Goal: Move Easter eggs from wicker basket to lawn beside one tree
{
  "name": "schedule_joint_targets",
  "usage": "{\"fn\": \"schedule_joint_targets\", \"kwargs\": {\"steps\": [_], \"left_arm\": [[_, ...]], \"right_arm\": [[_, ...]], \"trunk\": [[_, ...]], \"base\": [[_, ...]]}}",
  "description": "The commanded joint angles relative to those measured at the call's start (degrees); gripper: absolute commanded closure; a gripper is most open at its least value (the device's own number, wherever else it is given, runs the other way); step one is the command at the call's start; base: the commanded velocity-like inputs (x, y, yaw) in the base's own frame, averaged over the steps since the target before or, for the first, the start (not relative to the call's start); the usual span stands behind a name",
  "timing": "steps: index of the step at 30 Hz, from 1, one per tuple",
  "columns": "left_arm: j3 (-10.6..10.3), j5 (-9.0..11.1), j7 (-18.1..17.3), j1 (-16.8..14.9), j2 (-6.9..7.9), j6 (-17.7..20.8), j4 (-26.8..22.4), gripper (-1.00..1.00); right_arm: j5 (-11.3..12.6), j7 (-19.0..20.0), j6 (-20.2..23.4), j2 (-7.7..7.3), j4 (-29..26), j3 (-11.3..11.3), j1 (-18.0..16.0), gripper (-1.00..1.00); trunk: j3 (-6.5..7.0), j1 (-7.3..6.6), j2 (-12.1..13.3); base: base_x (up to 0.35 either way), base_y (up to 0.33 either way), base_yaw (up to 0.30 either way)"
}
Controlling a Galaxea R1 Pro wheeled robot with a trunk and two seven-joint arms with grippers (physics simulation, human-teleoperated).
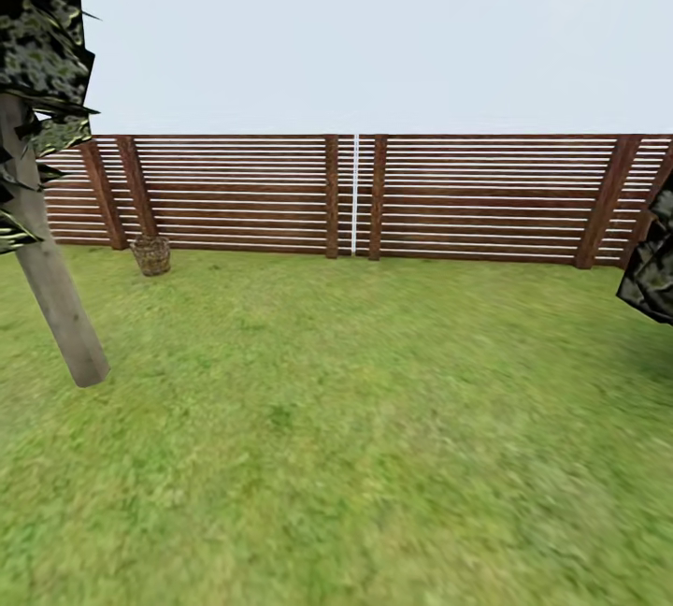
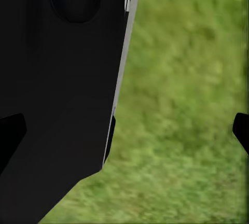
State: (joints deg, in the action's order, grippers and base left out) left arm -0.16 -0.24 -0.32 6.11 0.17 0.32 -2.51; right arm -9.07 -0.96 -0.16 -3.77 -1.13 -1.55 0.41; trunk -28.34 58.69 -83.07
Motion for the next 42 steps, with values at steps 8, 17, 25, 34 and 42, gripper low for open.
{"fn": "schedule_joint_targets", "kwargs": {"steps": [8,17,25,34,42], "left_arm": [[-0.02,-0.03,-0.03,0.04,0.01,0.03,-0.13,-1.0],[-0.02,-0.03,-0.03,0.04,0.01,0.03,-0.13,-1.0],[-0.02,-0.03,-0.03,0.04,0.01,0.03,-0.13,-1.0],[-0.02,-0.03,-0.03,0.04,0.01,0.03,-0.07,-1.0],[-0.02,-0.03,-0.03,0.04,-0.01,0.03,-0.1,-1.0]], "right_arm": [[-0.41,-0.1,-0.01,0.0,-0.1,-0.12,0.03,-1.0],[-0.41,-0.18,0.06,0.0,-0.1,-0.12,0.03,-1.0],[-0.42,-0.19,0.02,0.0,-0.1,-0.14,0.03,-1.0],[-0.36,-0.26,0.02,0.0,-0.1,-0.17,0.03,-1.0],[-0.34,-0.27,0.07,0.0,-0.1,-0.12,0.03,-1.0]], "trunk": [[-0.03,0.04,-0.01],[-0.03,0.04,-0.01],[-0.03,0.04,-0.01],[-0.03,0.04,-0.01],[-0.03,0.04,-0.01]], "base": [[0.326,-0.073,0.0],[0.326,-0.073,0.0],[0.326,-0.073,0.0],[0.326,-0.073,0.0],[0.326,-0.073,0.0]]}}
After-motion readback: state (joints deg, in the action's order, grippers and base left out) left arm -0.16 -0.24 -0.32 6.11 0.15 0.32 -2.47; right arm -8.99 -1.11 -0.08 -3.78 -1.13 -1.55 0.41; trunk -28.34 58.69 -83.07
